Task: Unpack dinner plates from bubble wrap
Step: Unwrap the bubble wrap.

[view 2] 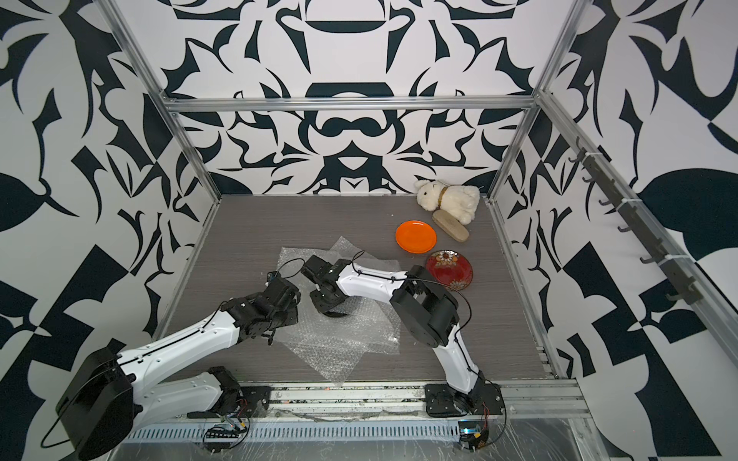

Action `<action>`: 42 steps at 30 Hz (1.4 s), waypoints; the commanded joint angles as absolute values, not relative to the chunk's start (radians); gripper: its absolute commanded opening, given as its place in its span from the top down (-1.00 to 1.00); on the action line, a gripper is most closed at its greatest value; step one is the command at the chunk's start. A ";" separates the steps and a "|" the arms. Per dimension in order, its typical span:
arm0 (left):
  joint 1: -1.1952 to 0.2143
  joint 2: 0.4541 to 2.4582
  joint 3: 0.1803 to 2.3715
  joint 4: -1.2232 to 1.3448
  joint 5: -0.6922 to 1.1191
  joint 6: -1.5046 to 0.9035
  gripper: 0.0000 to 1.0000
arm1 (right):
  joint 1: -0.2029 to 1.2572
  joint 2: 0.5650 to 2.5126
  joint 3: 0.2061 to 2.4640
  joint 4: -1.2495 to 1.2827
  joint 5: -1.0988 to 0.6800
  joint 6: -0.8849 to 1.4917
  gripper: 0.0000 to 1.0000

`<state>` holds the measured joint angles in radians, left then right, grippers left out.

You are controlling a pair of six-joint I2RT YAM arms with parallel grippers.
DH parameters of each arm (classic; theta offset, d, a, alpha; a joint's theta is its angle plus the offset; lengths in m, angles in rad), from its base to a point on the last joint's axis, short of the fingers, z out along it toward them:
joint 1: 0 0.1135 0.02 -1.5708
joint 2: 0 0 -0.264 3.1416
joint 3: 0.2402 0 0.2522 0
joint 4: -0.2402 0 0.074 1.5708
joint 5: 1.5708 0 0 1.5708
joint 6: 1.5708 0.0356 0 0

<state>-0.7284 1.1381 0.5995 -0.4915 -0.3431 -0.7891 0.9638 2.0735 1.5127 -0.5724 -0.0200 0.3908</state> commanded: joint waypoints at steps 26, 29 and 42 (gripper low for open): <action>-0.724 1.158 0.597 -0.514 -0.364 -0.790 1.00 | 0.873 1.825 1.320 -0.387 -0.062 0.472 1.00; -0.724 1.163 0.598 -0.514 -0.365 -0.793 1.00 | 0.832 1.791 1.291 -0.372 -0.081 0.473 1.00; -0.724 1.155 0.596 -0.521 -0.363 -0.790 1.00 | 0.681 1.759 1.269 -0.434 -0.047 0.419 1.00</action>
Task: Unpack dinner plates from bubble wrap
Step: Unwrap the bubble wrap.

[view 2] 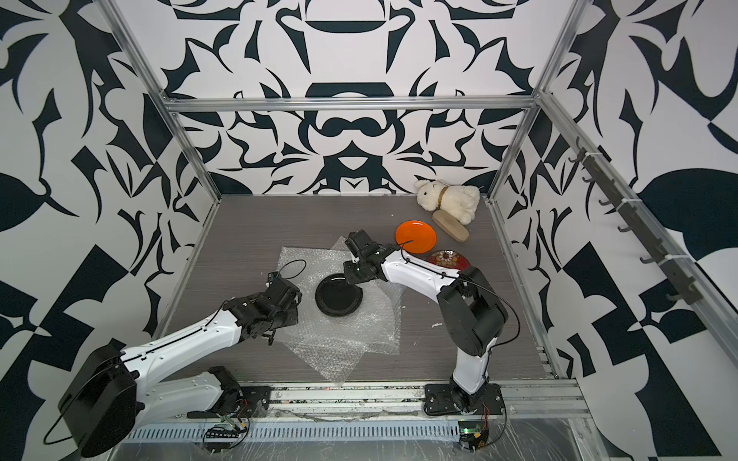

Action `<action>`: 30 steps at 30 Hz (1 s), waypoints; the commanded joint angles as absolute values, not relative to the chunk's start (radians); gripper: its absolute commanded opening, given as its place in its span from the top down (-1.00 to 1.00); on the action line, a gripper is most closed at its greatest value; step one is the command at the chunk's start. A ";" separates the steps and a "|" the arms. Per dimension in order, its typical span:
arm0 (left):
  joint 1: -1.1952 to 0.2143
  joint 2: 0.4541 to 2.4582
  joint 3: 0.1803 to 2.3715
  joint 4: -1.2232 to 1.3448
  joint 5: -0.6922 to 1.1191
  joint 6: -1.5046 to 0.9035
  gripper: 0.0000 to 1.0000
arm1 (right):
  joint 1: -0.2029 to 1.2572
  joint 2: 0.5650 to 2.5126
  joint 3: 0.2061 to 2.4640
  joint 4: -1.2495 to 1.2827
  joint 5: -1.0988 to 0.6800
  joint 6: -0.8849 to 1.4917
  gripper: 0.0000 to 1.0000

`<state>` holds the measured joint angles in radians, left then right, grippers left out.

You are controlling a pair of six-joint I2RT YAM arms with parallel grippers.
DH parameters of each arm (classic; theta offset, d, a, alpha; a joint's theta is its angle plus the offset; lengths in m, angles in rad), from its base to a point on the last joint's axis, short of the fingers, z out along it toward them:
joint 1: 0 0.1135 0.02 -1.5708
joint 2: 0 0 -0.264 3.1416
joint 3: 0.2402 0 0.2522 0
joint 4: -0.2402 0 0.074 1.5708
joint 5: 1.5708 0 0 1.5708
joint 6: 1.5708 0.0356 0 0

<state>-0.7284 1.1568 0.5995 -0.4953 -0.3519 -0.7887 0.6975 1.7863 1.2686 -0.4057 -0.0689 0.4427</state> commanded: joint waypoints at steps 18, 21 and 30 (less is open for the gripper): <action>-0.724 1.150 0.594 -0.533 -0.379 -0.795 1.00 | 0.591 1.862 1.356 -0.549 0.072 0.369 1.00; -0.724 1.149 0.595 -0.535 -0.380 -0.797 1.00 | 0.590 1.884 1.382 -0.582 0.125 0.369 1.00; -0.724 1.135 0.591 -0.543 -0.382 -0.796 1.00 | 0.575 1.930 1.427 -0.639 0.237 0.392 0.85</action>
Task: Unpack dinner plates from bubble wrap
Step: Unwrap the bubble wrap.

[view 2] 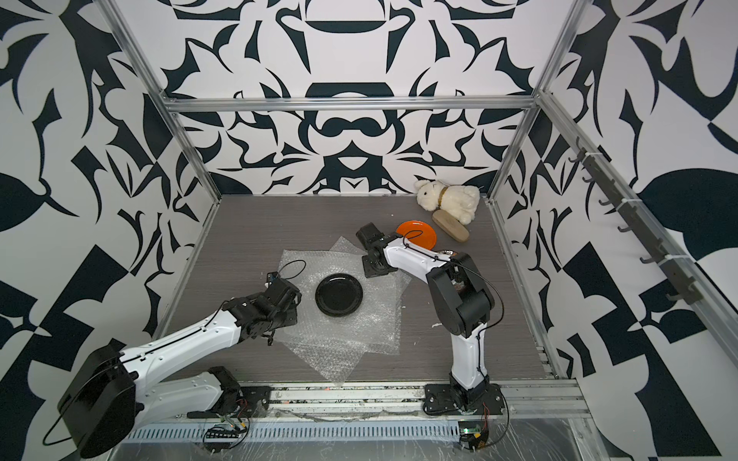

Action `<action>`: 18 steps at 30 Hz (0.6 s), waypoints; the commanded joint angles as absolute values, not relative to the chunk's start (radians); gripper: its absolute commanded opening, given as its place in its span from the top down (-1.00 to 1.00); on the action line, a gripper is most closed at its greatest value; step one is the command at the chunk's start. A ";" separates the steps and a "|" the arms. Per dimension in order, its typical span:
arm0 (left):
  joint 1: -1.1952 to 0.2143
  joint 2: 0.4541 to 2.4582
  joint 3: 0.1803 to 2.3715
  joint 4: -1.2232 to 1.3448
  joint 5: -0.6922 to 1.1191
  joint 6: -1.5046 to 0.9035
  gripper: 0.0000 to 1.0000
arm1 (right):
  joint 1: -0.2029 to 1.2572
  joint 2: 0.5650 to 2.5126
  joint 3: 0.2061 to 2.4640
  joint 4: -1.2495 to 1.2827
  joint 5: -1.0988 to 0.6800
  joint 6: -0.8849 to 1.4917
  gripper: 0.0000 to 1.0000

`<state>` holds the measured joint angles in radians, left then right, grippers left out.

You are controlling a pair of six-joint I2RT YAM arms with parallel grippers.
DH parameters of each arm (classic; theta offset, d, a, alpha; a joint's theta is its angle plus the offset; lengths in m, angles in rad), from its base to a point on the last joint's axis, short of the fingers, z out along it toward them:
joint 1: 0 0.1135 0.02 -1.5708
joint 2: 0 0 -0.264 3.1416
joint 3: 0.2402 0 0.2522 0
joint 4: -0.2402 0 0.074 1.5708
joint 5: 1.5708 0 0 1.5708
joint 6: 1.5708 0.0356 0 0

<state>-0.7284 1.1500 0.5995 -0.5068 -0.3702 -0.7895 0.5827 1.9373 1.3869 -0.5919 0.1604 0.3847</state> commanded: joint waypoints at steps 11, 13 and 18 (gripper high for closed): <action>-0.724 1.134 0.589 -0.543 -0.384 -0.795 1.00 | 0.554 1.913 1.449 -0.679 0.350 0.411 0.39; -0.724 1.135 0.589 -0.543 -0.385 -0.795 1.00 | 0.553 1.900 1.450 -0.683 0.379 0.418 0.36; -0.724 1.135 0.589 -0.543 -0.385 -0.795 1.00 | 0.547 1.853 1.440 -0.687 0.448 0.434 0.33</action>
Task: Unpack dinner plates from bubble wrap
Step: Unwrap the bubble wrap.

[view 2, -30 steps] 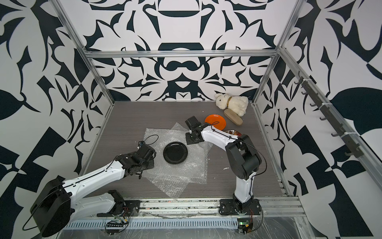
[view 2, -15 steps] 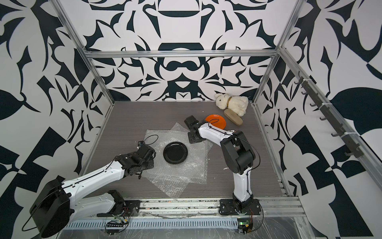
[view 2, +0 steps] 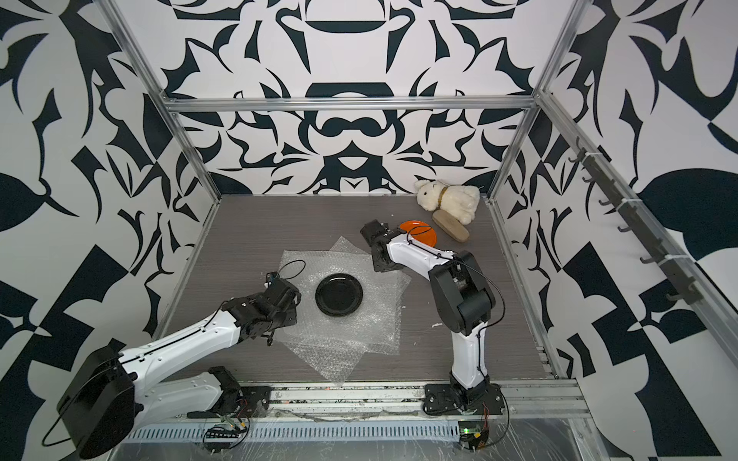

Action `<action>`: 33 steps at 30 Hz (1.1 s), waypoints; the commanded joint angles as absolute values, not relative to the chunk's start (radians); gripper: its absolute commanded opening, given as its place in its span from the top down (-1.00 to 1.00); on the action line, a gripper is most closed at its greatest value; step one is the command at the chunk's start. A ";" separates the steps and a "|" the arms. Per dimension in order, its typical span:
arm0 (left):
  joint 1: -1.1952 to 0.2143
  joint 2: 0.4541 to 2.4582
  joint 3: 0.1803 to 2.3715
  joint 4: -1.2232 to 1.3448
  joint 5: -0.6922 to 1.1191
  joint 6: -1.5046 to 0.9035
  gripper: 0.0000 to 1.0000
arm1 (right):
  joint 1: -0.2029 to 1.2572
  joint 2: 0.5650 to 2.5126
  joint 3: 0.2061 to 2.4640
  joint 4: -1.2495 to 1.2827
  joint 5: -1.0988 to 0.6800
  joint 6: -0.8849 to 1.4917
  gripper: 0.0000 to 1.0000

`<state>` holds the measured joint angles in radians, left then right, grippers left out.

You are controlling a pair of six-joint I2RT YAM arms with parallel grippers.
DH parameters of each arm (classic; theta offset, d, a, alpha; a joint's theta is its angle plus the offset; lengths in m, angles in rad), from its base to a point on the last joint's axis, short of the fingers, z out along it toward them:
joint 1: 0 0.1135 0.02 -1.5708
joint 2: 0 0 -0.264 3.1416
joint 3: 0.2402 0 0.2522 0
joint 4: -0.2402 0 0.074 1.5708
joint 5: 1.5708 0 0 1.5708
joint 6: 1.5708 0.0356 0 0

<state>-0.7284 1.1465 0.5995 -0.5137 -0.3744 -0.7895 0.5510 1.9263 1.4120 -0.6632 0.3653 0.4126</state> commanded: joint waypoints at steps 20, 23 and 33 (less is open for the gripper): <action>-0.724 1.135 0.589 -0.541 -0.389 -0.792 1.00 | 0.548 1.627 1.234 -0.471 -0.083 0.366 0.34; -0.724 1.135 0.588 -0.543 -0.388 -0.792 1.00 | 0.547 1.641 1.204 -0.428 -0.212 0.380 0.35; -0.724 1.136 0.608 -0.557 -0.384 -0.784 0.63 | 0.547 1.661 1.116 -0.312 -0.399 0.433 0.35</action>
<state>-0.7284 1.1446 0.5995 -0.5171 -0.3779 -0.7830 0.5484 1.6665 1.1225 -0.3683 -0.3256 0.4141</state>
